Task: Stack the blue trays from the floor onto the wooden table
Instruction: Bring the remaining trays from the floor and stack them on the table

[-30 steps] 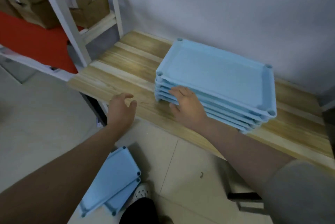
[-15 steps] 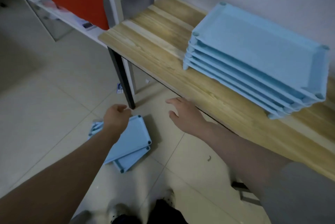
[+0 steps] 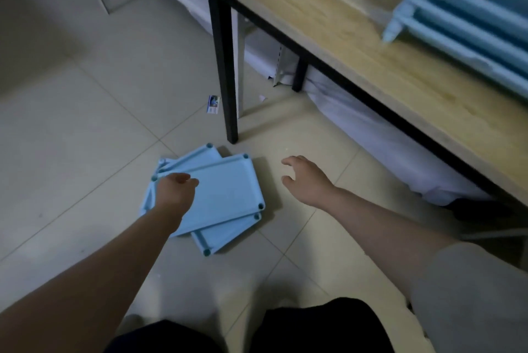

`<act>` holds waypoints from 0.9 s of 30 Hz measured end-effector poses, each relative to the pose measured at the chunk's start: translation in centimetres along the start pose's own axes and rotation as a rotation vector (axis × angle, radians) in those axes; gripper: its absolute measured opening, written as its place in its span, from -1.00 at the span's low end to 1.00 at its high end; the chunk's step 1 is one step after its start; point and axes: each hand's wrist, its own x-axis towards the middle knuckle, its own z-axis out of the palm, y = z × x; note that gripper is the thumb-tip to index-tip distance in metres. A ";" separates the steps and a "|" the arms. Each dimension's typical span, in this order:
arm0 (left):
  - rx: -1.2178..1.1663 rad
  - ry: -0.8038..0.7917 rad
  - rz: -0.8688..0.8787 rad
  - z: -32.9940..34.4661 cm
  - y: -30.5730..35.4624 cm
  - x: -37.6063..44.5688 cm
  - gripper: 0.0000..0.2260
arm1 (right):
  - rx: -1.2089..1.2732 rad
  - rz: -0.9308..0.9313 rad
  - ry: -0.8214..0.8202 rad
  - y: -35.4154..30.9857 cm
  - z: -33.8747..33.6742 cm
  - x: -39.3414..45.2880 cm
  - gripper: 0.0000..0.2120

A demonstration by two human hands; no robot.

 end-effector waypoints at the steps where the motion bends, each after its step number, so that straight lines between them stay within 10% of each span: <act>1: 0.003 0.000 -0.002 0.3 -1.3 1.3 -0.63 | -0.002 0.007 -0.011 0.4 1.5 1.0 -0.56; 15: 0.023 0.031 0.011 6.3 -15.7 18.7 -0.98 | 0.102 0.143 -0.099 6.9 21.6 15.9 -0.45; 27: 0.276 -0.128 -0.047 10.9 -24.2 24.8 -0.49 | 0.228 0.403 -0.146 11.8 32.1 22.3 -0.46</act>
